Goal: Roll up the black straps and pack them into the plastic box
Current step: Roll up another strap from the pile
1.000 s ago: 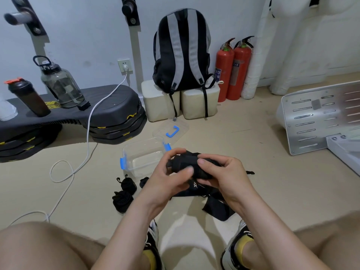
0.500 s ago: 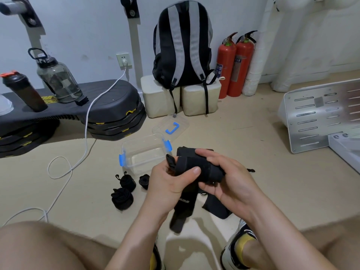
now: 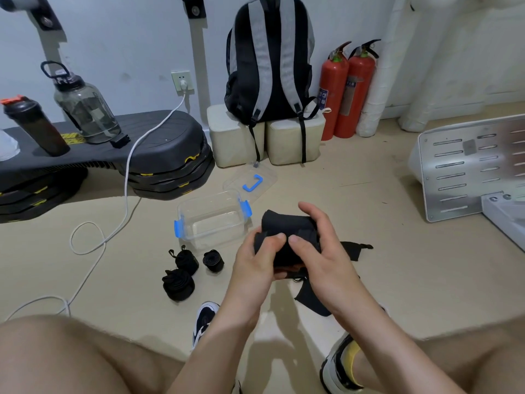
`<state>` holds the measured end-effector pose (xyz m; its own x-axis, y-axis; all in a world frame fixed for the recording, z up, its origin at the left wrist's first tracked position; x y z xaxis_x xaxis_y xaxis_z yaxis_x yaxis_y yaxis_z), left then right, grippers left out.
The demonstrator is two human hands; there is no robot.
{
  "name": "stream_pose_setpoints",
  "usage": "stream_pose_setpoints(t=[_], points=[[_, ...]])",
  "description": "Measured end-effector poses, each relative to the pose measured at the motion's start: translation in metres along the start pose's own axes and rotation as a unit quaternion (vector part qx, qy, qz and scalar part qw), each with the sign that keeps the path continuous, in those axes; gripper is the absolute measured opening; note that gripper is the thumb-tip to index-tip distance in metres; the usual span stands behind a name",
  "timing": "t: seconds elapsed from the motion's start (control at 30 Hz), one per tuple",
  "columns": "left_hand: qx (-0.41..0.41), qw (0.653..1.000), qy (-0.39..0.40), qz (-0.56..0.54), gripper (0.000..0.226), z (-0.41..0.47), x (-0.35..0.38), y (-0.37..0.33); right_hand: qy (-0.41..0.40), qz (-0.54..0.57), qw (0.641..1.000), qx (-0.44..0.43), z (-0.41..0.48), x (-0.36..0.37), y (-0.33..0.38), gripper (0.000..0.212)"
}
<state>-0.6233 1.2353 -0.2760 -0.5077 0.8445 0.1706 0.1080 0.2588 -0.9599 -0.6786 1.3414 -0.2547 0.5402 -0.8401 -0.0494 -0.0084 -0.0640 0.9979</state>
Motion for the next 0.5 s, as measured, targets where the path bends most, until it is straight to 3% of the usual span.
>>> stream_pose_setpoints(t=[0.17, 0.33, 0.5], points=[[-0.033, 0.997, 0.069, 0.034, 0.023, -0.005, 0.003, -0.001, 0.01, -0.075, 0.997, 0.006, 0.003, -0.004, -0.004, 0.061], [-0.025, 0.993, 0.097, 0.063, 0.022, -0.008, 0.005, 0.001, 0.031, -0.051, 0.998, 0.029, 0.008, -0.02, -0.011, 0.05], [0.025, 0.992, 0.077, -0.097, 0.035, -0.007, 0.005, -0.002, 0.026, -0.032, 0.999, 0.029, 0.007, -0.021, -0.01, 0.066]])
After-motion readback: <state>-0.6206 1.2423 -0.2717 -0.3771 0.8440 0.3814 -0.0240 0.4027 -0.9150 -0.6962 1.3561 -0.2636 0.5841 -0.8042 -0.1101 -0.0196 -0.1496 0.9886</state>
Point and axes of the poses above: each hand's wrist, its own z-axis towards the middle knuckle, its own x-axis out of the palm, y = z × x, the point moved 4 cm from there along z, towards the middle knuckle, and after that the axes turned 1 degree about y, right-handed, at the moved point
